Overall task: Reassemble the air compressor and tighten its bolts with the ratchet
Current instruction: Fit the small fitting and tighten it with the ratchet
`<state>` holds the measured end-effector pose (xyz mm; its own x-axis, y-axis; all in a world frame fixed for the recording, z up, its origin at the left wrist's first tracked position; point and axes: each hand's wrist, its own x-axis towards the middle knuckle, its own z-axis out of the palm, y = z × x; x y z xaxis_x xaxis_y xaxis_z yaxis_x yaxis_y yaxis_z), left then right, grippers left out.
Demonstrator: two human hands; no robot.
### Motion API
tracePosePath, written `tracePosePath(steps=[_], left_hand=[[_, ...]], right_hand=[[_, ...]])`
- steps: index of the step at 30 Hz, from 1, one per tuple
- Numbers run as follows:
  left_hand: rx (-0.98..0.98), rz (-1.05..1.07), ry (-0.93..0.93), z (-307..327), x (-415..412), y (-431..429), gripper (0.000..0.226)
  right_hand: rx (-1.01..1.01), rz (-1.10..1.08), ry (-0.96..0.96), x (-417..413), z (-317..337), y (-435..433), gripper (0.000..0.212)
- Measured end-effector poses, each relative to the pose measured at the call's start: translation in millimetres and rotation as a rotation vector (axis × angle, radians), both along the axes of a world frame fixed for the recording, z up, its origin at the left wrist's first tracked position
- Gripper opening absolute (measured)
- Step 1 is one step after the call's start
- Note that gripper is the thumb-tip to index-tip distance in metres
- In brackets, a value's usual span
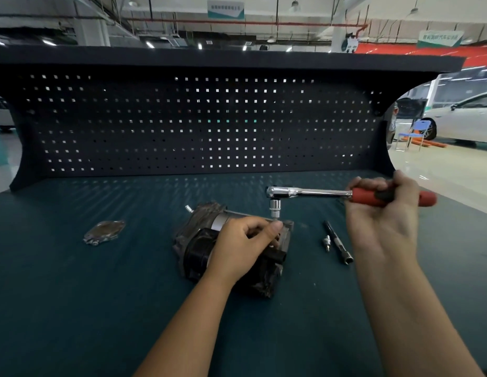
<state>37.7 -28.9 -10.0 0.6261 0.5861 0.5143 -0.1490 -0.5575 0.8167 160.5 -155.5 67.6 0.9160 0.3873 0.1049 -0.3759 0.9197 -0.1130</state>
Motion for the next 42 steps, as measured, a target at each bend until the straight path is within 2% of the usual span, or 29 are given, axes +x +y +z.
tracePosePath(steps=[4, 8, 14, 20, 22, 24, 27, 30, 32, 38, 42], left_hand=[[0.027, 0.001, 0.015, 2, -3, -5, 0.034], [0.092, 0.029, 0.057, 2, -5, -8, 0.023], [0.11, 0.055, 0.093, 4, -5, -11, 0.02], [0.188, 0.202, 0.213, 1, -3, -15, 0.024], [0.236, 0.304, 0.2, -4, -5, -19, 0.028], [0.268, 0.398, 0.135, -13, -7, -27, 0.033], [0.318, 0.466, 0.172, -27, -7, -44, 0.044], [0.372, 0.586, 0.283, -35, -4, -55, 0.042], [0.389, 0.652, 0.342, -34, -5, -58, 0.039], [0.389, 0.59, 0.353, -29, -18, -53, 0.037], [0.293, 0.473, 0.338, -25, -36, -42, 0.036]], right_hand=[[-0.046, -0.016, -0.035, 6, -4, -7, 0.024], [-0.064, -0.082, -0.243, 19, -11, -24, 0.027], [-0.41, -0.298, -0.738, 11, -49, -20, 0.03], [-0.591, -0.347, -0.99, 5, -94, -29, 0.018], [-0.688, -0.352, -1.107, 2, -104, -34, 0.014], [-0.787, -0.364, -1.167, 2, -112, -37, 0.021], [-0.957, -0.413, -1.151, 6, -120, -37, 0.034], [-1.131, -0.395, -1.008, 12, -124, -34, 0.026], [-1.21, -0.381, -0.986, 18, -129, -34, 0.024], [-1.207, -0.172, -0.744, 31, -131, -39, 0.031], [-1.253, -0.107, -0.787, 28, -129, -40, 0.027]])
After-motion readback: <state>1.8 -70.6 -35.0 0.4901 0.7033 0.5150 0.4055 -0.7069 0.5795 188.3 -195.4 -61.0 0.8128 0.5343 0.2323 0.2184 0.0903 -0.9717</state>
